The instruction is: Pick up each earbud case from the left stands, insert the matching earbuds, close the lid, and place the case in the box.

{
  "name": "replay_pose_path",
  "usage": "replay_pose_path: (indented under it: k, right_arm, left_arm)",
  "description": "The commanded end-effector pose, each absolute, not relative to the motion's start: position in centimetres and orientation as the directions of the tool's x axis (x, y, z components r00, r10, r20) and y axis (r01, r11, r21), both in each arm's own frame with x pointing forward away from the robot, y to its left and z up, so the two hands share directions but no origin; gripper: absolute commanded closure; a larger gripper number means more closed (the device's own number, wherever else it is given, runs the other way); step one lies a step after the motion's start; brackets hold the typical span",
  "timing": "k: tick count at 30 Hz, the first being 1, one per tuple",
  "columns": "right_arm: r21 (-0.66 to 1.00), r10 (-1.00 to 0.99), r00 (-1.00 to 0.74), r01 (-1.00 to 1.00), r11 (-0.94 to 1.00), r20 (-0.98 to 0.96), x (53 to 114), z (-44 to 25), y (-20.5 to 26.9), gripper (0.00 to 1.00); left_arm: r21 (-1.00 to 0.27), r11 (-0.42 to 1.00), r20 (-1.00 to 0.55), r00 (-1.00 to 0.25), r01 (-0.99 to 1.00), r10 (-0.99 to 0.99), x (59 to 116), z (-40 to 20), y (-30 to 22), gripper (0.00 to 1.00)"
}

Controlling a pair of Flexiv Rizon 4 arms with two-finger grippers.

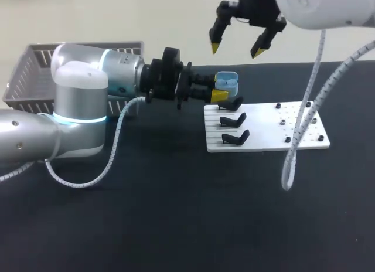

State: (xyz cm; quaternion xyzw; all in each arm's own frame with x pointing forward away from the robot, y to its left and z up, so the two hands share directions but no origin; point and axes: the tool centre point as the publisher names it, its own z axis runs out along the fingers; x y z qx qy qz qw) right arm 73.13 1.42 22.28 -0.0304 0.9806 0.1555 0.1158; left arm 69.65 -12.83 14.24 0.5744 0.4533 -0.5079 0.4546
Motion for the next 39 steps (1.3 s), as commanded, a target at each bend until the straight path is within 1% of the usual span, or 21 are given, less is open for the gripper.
replay_pose_path:
  k: [1,5,16,25,39]
  right_arm:
    - [0.293,0.091,-0.956,0.006,0.956,-0.278,74.6,20.5,0.6,0.0]
    - [0.247,0.114,-0.962,0.051,0.968,-0.247,75.8,19.0,-0.2,0.0]
    - [0.156,0.123,-0.971,0.091,0.983,-0.205,76.1,16.7,-1.9,0.0]
    - [0.131,0.111,-0.981,0.091,0.987,-0.157,75.1,16.3,-2.3,0.0]
    - [0.121,0.079,-0.991,0.065,0.991,-0.112,73.0,16.8,-1.3,0.0]
  left_arm:
    - [0.064,-0.173,-0.996,0.075,0.983,0.056,69.6,14.1,-12.8,1.0]
    - [0.064,-0.173,-0.996,0.075,0.983,0.056,69.6,14.1,-12.8,1.0]
    - [0.064,-0.173,-0.996,0.075,0.983,0.056,69.6,14.1,-12.8,1.0]
    - [0.064,-0.173,-0.996,0.075,0.983,0.056,69.6,14.1,-12.8,1.0]
    - [0.064,-0.173,-0.996,0.075,0.983,0.056,69.6,14.1,-12.8,1.0]
